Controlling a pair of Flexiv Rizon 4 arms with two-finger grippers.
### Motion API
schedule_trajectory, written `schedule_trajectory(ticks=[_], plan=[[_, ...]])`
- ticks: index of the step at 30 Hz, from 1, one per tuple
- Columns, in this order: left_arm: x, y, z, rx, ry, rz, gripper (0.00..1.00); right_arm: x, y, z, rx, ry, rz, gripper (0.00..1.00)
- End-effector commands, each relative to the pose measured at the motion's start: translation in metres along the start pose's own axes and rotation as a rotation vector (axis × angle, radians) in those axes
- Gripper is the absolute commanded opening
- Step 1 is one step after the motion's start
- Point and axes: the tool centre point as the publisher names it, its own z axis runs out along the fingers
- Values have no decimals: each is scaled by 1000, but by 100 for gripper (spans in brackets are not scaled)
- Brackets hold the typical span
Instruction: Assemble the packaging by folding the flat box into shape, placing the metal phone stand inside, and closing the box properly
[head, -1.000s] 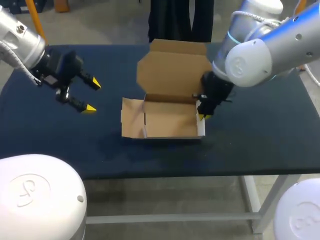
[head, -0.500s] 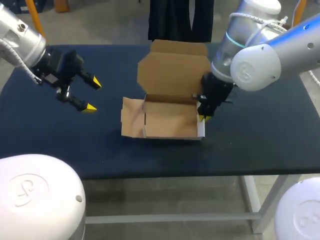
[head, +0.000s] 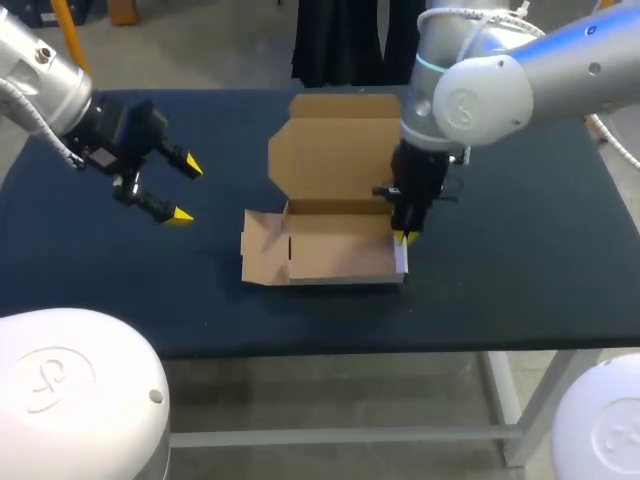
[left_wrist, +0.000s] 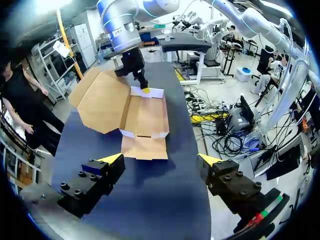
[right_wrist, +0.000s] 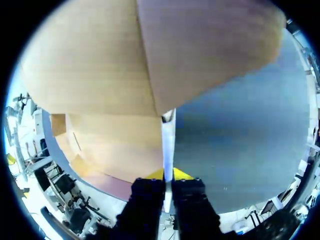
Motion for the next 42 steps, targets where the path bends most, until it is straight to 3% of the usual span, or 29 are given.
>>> schedule_trajectory(ticks=[1,14,35,42], plan=[[0,0,-1,-4,2,-1,100,5,11,2,147,-23,-6,0],[0,0,-1,-4,2,-1,100,4,20,20,283,27,-74,0],[0,0,-1,-4,2,-1,100,5,25,29,298,-15,-82,0],[0,0,-1,-4,2,-1,100,6,25,32,290,-19,-84,7]])
